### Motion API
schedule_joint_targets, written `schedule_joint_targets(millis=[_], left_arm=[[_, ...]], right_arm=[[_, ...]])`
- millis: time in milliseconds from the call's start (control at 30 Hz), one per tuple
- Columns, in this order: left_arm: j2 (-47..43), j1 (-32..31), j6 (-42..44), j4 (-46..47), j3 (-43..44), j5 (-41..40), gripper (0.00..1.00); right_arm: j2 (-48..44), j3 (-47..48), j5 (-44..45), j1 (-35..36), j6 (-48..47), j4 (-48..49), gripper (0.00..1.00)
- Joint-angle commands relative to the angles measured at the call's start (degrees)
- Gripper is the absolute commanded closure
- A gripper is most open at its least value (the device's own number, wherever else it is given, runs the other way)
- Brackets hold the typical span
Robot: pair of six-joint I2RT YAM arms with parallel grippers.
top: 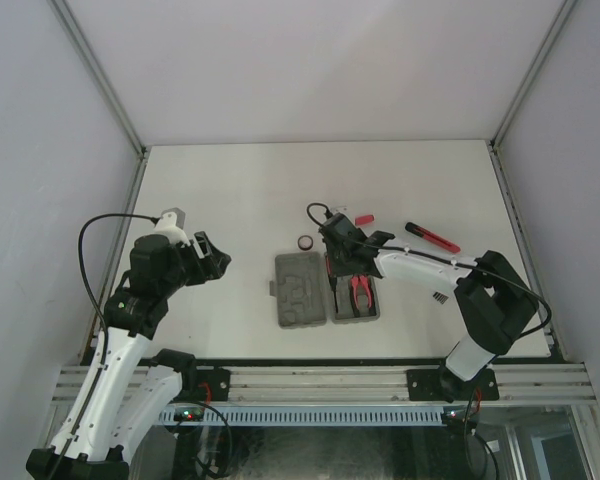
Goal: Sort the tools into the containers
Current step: Adjust the screwdriver in the storage box.
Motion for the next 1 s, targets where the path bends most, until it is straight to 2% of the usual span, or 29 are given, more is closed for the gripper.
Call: schedule_joint_targets(millis=[0, 500, 967], left_arm=[[-0.4, 0.5, 1.0, 2.4, 2.2, 1.0, 0.27], [-0.1, 0.5, 1.0, 2.5, 2.2, 1.2, 0.27], [-0.2, 0.5, 1.1, 2.5, 2.2, 1.1, 0.27]], right_arm=[[-1.3, 2.0, 0.7, 0.6, -0.1, -0.9, 0.83], [2.1, 2.1, -3.0, 0.6, -0.1, -0.2, 0.86], [5.3, 3.4, -2.8, 0.6, -0.2, -1.4, 0.91]])
